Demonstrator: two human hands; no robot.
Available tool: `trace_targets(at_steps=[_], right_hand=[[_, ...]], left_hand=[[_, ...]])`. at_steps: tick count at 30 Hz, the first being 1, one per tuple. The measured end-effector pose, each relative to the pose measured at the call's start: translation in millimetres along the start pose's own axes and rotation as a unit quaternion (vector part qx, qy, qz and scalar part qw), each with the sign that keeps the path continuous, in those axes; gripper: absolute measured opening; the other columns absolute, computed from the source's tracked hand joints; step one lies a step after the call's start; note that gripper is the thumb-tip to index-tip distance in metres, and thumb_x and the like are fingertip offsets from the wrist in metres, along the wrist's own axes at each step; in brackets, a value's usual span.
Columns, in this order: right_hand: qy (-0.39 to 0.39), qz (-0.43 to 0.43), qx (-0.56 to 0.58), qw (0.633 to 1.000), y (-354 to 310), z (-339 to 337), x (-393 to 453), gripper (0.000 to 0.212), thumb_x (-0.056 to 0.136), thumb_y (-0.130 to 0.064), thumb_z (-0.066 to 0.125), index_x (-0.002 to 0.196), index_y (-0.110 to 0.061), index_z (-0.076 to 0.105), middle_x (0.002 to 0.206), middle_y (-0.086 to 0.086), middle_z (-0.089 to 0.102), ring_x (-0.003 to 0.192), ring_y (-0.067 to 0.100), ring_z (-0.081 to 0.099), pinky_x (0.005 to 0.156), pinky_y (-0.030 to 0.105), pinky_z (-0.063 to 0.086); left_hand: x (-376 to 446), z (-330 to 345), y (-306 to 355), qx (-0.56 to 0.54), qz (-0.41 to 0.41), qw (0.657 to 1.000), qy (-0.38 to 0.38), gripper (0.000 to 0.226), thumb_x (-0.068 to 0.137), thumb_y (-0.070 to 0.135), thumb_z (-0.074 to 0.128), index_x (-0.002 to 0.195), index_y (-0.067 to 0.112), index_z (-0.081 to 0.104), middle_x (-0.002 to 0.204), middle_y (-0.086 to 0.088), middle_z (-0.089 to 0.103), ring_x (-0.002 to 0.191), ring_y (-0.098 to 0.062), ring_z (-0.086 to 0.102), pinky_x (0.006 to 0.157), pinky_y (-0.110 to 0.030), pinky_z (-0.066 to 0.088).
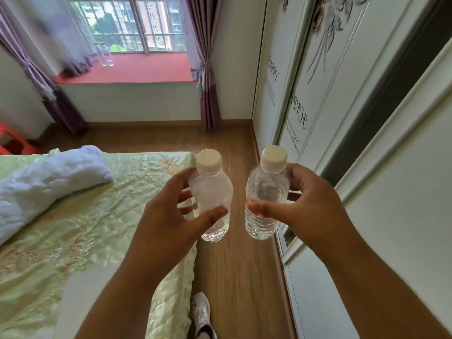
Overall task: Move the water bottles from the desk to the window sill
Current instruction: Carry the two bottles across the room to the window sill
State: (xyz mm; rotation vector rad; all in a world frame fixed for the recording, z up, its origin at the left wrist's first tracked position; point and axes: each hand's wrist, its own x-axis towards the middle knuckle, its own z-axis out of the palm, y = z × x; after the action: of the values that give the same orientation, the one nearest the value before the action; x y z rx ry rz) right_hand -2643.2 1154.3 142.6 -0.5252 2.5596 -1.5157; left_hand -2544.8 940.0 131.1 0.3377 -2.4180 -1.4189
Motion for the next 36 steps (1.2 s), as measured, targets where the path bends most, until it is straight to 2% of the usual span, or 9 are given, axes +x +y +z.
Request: trace_targets(at_steps=[5,10,16,19,21,25,30,34,36], right_hand=[[0.024,0.013,-0.032,0.999,-2.1,8.8,52.4,0.070,0.058,-0.059,0.081,0.119,-0.043,0.052,0.102,-0.039,0.056,0.083,-0.018,0.057,0.060,-0.005,0.039],[0.052,0.019,-0.039,0.998,-15.8,28.3,112.3,0.070,0.057,-0.058,0.082,0.118,-0.044,0.051,0.100,-0.042,0.052,0.081,-0.019,0.055,0.060,-0.008,0.036],[0.073,0.024,-0.031,0.997,-25.4,57.7,172.7,0.068,0.060,-0.057,0.082,0.119,-0.044,0.052,0.103,-0.040,0.056,0.084,-0.018,0.058,0.062,-0.007,0.038],[0.066,0.028,-0.026,0.997,-22.8,68.6,199.9,0.070,0.063,-0.052,0.087,0.125,-0.037,0.057,0.112,-0.027,0.065,0.096,-0.011,0.061,0.068,-0.005,0.042],[0.062,0.028,-0.026,0.997,-20.1,72.2,216.0,0.072,0.065,-0.050,0.089,0.129,-0.035,0.058,0.117,-0.021,0.068,0.101,-0.007,0.063,0.071,-0.003,0.045],[0.058,0.022,-0.026,0.998,-11.6,75.9,255.0,0.072,0.064,-0.052,0.089,0.128,-0.036,0.058,0.116,-0.022,0.069,0.099,-0.010,0.063,0.070,-0.002,0.046],[0.039,0.008,-0.021,0.999,1.3,71.0,315.5,0.069,0.062,-0.057,0.083,0.122,-0.039,0.055,0.110,-0.030,0.063,0.092,-0.013,0.060,0.067,-0.004,0.043],[0.016,-0.008,-0.004,1.000,7.8,57.5,368.4,0.073,0.058,-0.060,0.082,0.122,-0.041,0.054,0.108,-0.031,0.063,0.096,-0.011,0.062,0.068,0.000,0.045],[0.004,-0.019,0.001,1.000,8.5,50.7,393.8,0.074,0.057,-0.060,0.082,0.123,-0.041,0.054,0.105,-0.033,0.062,0.093,-0.013,0.061,0.067,-0.002,0.044]], left_hand=[[69.2,-0.4,-19.7,-0.006,0.015,1.000,-0.021,0.084,0.064,0.051,0.087,0.140,0.040,0.051,0.131,0.024,0.064,0.118,-0.001,0.064,0.096,-0.039,0.059],[142.4,-15.2,-35.3,-0.003,0.038,0.999,-0.039,0.085,0.064,0.055,0.084,0.140,0.043,0.048,0.134,0.023,0.061,0.119,0.001,0.062,0.096,-0.028,0.057],[214.4,-37.5,-52.0,0.002,0.051,0.997,-0.064,0.080,0.066,0.050,0.085,0.136,0.045,0.048,0.131,0.024,0.062,0.118,-0.004,0.064,0.096,-0.030,0.057],[245.5,-43.3,-63.0,0.011,0.060,0.996,-0.067,0.079,0.064,0.054,0.083,0.132,0.053,0.043,0.120,0.039,0.054,0.113,0.000,0.062,0.085,-0.013,0.052],[260.9,-45.0,-69.8,0.012,0.059,0.996,-0.063,0.079,0.064,0.056,0.082,0.131,0.055,0.042,0.117,0.044,0.051,0.111,0.003,0.061,0.080,-0.008,0.050],[291.8,-42.5,-82.8,0.017,0.048,0.997,-0.058,0.079,0.065,0.056,0.084,0.132,0.055,0.043,0.119,0.039,0.055,0.113,0.001,0.062,0.085,-0.012,0.051],[336.8,-27.9,-87.5,0.035,0.037,0.998,-0.043,0.078,0.066,0.053,0.084,0.132,0.053,0.043,0.125,0.030,0.058,0.113,-0.001,0.064,0.077,-0.006,0.052],[376.3,-11.9,-79.1,0.046,0.033,0.998,-0.010,0.078,0.068,0.048,0.087,0.134,0.050,0.045,0.133,0.024,0.061,0.118,-0.003,0.064,0.090,-0.016,0.054],[397.8,-3.4,-71.4,0.052,0.033,0.998,0.004,0.077,0.068,0.047,0.087,0.132,0.052,0.045,0.132,0.025,0.061,0.117,-0.002,0.065,0.092,-0.016,0.053]])
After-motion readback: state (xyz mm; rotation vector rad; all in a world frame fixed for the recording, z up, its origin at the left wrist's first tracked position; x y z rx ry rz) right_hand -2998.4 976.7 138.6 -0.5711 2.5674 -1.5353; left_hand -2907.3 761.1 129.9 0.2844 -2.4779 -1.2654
